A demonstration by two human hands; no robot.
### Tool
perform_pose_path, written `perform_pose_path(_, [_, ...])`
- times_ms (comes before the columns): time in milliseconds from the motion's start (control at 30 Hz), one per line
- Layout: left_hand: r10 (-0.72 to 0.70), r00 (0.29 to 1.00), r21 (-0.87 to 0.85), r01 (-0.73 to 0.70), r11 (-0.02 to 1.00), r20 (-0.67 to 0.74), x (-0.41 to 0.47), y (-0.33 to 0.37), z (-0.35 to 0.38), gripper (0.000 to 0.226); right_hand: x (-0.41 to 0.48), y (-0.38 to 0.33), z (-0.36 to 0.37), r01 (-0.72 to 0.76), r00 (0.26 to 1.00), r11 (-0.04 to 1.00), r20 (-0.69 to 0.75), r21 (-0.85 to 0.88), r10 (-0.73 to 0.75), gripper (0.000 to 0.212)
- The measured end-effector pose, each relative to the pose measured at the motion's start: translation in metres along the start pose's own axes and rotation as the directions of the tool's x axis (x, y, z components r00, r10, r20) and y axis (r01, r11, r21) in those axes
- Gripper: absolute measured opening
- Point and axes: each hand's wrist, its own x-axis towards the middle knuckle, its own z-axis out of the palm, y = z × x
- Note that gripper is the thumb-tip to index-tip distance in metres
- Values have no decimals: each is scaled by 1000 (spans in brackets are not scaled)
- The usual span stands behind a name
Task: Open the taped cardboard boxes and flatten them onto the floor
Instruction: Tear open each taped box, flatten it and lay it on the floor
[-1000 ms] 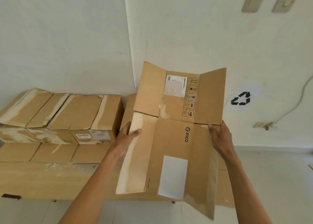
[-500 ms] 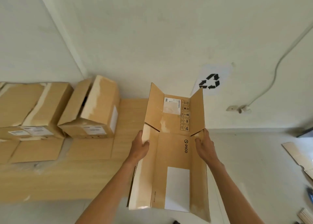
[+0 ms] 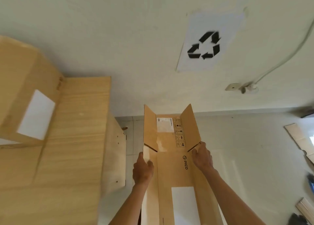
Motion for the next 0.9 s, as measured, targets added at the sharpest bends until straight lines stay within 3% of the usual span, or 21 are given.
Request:
perform_pose_path(233, [-89,996,-23,89,996,-9,168,-112,171,49,159,115,143,25,997,1000,-76,3,-25,66])
perform_pose_path(400, [-16,1000,-94,13,996,-25,294,-165,267,47,280,167,236,93,984,996,-153,2,-91,63])
perform_pose_path(533, [51,999,-162,-52,985,-10,377,-180,330,57,368,205,275,146,983,989,-119,25,-142,72])
perform_pose_path(633, [63,998,-146,-65,987,-20,416,-191,369,56,413,245,300,180,966,947,-134,-266,-221,94])
perform_pose_path(700, [68,996,-132,-76,988,-65,431,-200,386,64,423,265,326,298,937,836,-26,-461,-349,96])
perform_pose_path(800, [187,972,-102,-203,974,-141,437,-214,401,72,417,283,378,487,871,683,237,-545,-431,93])
perform_pose_path(900, [278,911,121,-252,960,-304,430,-222,412,73,411,289,416,458,889,708,248,-538,-385,101])
